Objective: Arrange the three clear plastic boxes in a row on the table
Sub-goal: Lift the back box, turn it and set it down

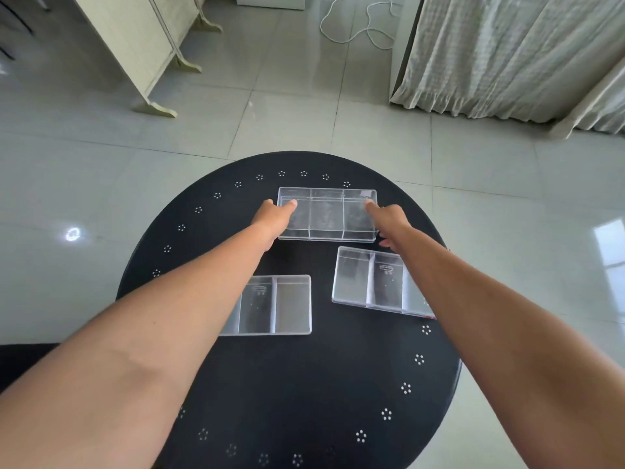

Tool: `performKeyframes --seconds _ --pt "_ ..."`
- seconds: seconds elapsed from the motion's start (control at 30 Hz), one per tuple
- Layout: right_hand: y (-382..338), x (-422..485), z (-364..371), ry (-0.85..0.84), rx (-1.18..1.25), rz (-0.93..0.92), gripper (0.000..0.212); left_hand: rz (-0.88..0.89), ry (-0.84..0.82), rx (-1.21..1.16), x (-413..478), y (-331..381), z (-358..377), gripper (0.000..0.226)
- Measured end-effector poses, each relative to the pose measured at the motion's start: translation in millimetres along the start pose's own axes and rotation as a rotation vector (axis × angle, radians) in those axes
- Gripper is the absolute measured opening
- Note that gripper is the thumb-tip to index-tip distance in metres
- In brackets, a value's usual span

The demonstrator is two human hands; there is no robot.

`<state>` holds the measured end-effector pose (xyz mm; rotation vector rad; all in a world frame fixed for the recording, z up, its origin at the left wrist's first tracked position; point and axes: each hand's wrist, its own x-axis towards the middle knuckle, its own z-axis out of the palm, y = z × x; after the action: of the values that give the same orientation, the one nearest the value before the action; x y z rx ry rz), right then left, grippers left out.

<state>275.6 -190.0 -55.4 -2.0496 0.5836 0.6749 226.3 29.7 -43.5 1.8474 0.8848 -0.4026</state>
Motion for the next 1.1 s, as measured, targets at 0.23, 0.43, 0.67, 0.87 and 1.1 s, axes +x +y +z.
performKeyframes --seconds 0.23,0.43,0.67,0.87,1.1 --pt "-1 16 18 0.068 0.034 0.090 0.084 -0.079 -0.051 -0.151 10 8 6 0.070" --pt "-10 6 5 0.055 0.168 0.034 0.062 -0.128 -0.082 -0.214 9 11 -5 0.049" --pt "-13 0 -15 0.013 0.320 -0.100 0.036 -0.077 -0.264 -0.356 3 27 -23 0.037" --pt "-13 5 -26 -0.103 0.626 -0.134 0.085 0.210 -0.196 -0.297 1 35 -20 0.073" --pt "-21 10 -27 -0.008 0.853 0.029 0.071 0.553 0.017 -0.066 4 24 -5 0.074"
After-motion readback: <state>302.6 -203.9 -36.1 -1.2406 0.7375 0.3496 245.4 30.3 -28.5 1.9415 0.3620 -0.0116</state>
